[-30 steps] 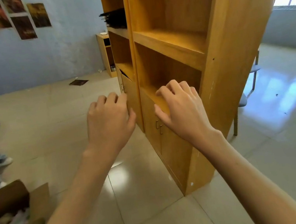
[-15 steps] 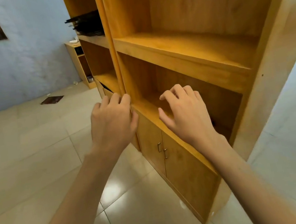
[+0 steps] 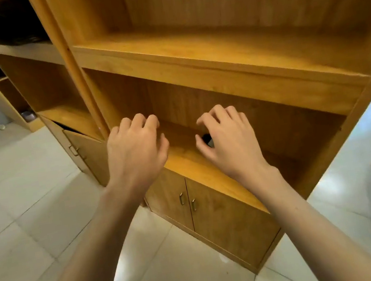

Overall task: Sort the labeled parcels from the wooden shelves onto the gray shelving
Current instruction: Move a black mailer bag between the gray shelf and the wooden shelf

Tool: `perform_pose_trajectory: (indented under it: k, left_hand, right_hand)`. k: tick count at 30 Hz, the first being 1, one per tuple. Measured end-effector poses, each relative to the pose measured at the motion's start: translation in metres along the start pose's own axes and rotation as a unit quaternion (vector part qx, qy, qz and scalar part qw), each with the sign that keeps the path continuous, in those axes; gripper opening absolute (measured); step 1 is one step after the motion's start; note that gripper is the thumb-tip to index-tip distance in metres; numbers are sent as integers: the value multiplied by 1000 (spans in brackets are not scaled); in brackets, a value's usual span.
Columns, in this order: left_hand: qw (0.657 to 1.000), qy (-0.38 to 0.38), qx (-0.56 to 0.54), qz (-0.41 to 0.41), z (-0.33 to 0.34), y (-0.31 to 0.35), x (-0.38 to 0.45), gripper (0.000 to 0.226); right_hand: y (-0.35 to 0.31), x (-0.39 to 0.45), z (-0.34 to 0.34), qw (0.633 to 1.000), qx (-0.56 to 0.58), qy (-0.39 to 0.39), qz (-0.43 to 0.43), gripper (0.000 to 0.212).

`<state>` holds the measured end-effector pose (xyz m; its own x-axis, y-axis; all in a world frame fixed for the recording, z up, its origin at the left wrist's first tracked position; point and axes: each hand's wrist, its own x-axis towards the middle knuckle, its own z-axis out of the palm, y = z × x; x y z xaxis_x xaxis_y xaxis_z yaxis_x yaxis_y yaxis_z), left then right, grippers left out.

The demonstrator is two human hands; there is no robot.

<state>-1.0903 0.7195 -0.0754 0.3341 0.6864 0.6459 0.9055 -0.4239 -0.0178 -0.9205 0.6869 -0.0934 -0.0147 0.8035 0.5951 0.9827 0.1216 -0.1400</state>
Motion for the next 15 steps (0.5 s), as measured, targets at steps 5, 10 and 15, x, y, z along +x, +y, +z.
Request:
perform_pose_trajectory:
  k: [5,10,15]
  left_hand:
    - [997,-9,-42,63,38,-46,22,23]
    - [989,-41,-90,108,91,-73,24,22]
    - [983,-68,-113,130,159,-80,25,22]
  right_hand:
    - [-17,14,29,996,-42,-9,83,25]
    - [-15,17,65,987,-58,-14,151,25]
    - [0,8,117,979,-82,-25,186,25]
